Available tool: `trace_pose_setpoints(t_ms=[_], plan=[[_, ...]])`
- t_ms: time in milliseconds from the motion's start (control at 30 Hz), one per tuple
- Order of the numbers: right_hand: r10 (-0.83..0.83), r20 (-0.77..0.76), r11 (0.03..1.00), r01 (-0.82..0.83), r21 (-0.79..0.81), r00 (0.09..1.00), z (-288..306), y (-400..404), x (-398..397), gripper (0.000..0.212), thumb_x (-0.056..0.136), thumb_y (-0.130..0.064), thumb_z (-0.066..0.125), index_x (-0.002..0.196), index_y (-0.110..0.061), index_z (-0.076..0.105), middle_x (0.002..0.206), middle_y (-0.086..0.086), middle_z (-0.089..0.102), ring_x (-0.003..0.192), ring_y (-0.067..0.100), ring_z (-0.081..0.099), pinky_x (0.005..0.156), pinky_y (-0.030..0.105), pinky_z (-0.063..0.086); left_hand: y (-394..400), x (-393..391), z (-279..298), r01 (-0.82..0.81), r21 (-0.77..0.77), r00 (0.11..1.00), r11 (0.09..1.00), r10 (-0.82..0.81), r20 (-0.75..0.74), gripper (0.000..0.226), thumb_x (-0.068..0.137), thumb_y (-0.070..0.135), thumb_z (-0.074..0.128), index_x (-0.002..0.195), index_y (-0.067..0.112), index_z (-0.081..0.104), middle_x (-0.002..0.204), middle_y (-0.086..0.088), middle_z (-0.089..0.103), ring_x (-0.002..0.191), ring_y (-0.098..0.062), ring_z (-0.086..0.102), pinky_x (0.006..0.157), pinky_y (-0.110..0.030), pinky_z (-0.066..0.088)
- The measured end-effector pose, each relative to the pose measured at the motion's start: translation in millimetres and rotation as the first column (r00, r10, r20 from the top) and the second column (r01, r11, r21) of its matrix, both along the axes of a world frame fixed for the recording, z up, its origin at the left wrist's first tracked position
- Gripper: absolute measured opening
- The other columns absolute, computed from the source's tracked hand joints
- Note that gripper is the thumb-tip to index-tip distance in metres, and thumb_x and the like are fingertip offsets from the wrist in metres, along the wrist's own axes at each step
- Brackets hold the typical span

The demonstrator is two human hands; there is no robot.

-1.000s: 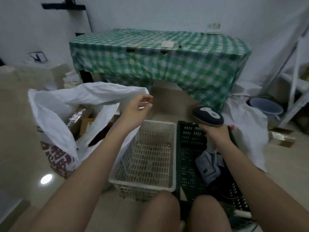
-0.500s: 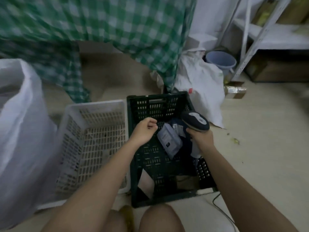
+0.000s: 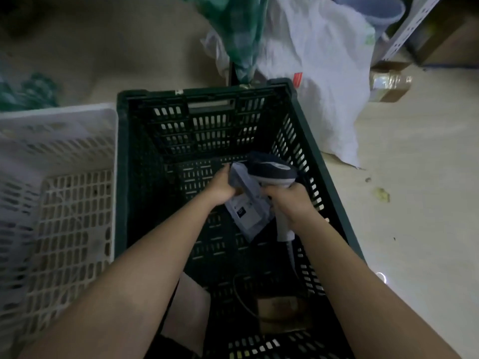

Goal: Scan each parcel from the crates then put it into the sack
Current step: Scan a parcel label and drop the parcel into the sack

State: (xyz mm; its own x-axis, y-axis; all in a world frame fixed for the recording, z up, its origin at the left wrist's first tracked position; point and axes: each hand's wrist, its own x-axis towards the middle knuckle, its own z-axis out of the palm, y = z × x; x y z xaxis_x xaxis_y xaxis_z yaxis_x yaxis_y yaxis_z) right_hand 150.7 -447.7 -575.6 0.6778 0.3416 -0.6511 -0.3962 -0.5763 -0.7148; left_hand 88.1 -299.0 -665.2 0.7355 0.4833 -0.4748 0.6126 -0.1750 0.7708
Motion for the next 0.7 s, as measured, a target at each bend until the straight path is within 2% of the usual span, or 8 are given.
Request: trace_pose_setpoints(t_ms=[133, 233, 300, 400, 467, 533, 600, 700], plan=[[0.020, 0.004, 1.000, -0.020, -0.001, 1.000, -25, 2, 11, 0.007, 0.085, -0.007, 0.064, 0.080, -0.005, 0.059, 0.081, 0.012, 0.059, 0.075, 0.023, 0.056, 0.060, 0.030, 0.041, 6, 16, -30, 0.022, -0.052, 0.998, 0.998, -0.019, 0.053, 0.037, 0.096, 0.012, 0.054, 0.132, 0.016, 0.045, 0.128, -0.005, 0.052, 0.112, -0.017, 0.051, 0.092, -0.028, 0.041], [0.039, 0.009, 0.999, -0.040, 0.038, 0.999, -33, 5, 12, 0.009, 0.086, -0.008, 0.064, 0.078, -0.008, 0.059, 0.075, 0.009, 0.056, 0.071, 0.021, 0.053, 0.059, 0.028, 0.040, 3, 22, -44, -0.096, 0.033, 0.995, 0.995, 0.094, 0.042, 0.034, 0.092, 0.018, 0.061, 0.124, 0.016, 0.053, 0.115, -0.001, 0.056, 0.107, -0.018, 0.055, 0.090, -0.032, 0.046], [0.051, 0.012, 0.997, -0.052, 0.054, 0.999, -32, 5, 12, 0.011, 0.086, -0.010, 0.064, 0.078, -0.008, 0.058, 0.075, 0.008, 0.055, 0.071, 0.020, 0.054, 0.059, 0.028, 0.041, -2, 19, -49, -0.181, 0.129, 0.983, 0.975, 0.183, -0.005, 0.008, 0.092, 0.019, 0.060, 0.100, 0.018, 0.061, 0.101, -0.001, 0.060, 0.097, -0.020, 0.058, 0.082, -0.031, 0.045], [0.030, -0.009, 0.996, -0.029, 0.081, 1.000, -24, 2, 8, 0.011, 0.085, -0.010, 0.066, 0.078, -0.008, 0.057, 0.075, 0.008, 0.056, 0.069, 0.020, 0.054, 0.058, 0.028, 0.041, -13, 8, -47, -0.063, 0.179, 0.991, 0.982, 0.082, -0.102, 0.015, 0.093, 0.018, 0.057, 0.079, 0.023, 0.061, 0.099, -0.004, 0.067, 0.088, -0.018, 0.060, 0.075, -0.030, 0.047], [0.003, -0.032, 0.995, 0.000, 0.096, 0.999, -16, -2, 4, 0.011, 0.085, -0.011, 0.068, 0.081, -0.009, 0.058, 0.078, 0.008, 0.059, 0.069, 0.020, 0.057, 0.060, 0.028, 0.044, -22, -2, -40, -0.050, 0.137, 0.993, 0.989, 0.064, -0.100, 0.009, 0.092, 0.022, 0.061, 0.100, 0.018, 0.064, 0.112, -0.006, 0.065, 0.094, -0.018, 0.061, 0.074, -0.028, 0.048], [0.005, -0.039, 0.995, -0.001, 0.098, 0.999, -7, -8, 0, 0.011, 0.084, -0.013, 0.070, 0.084, -0.009, 0.059, 0.082, 0.008, 0.061, 0.071, 0.019, 0.059, 0.058, 0.027, 0.047, -30, -9, -35, -0.122, -0.036, 0.991, 0.992, 0.120, -0.055, 0.040, 0.092, 0.022, 0.063, 0.130, 0.012, 0.050, 0.123, -0.005, 0.056, 0.107, -0.020, 0.057, 0.078, -0.027, 0.045], [0.022, -0.034, 0.994, -0.018, 0.107, 0.999, 0, -16, -2, 0.010, 0.085, -0.013, 0.069, 0.087, -0.009, 0.060, 0.085, 0.008, 0.063, 0.073, 0.019, 0.060, 0.058, 0.028, 0.048, -38, -18, -29, -0.136, -0.144, 0.991, 0.980, 0.137, 0.001, 0.055, 0.092, 0.018, 0.063, 0.141, 0.011, 0.039, 0.128, -0.002, 0.051, 0.114, -0.019, 0.053, 0.086, -0.027, 0.045], [0.029, -0.036, 0.992, -0.024, 0.125, 0.999, 6, -28, -5, 0.007, 0.087, -0.010, 0.067, 0.084, -0.009, 0.060, 0.082, 0.008, 0.061, 0.073, 0.018, 0.059, 0.062, 0.029, 0.047, -44, -22, -40, 0.071, 0.045, 0.996, 0.996, -0.073, 0.048, 0.073, 0.088, 0.018, 0.067, 0.150, 0.021, 0.029, 0.155, -0.006, 0.030, 0.141, -0.026, 0.030, 0.114, -0.041, 0.031]])
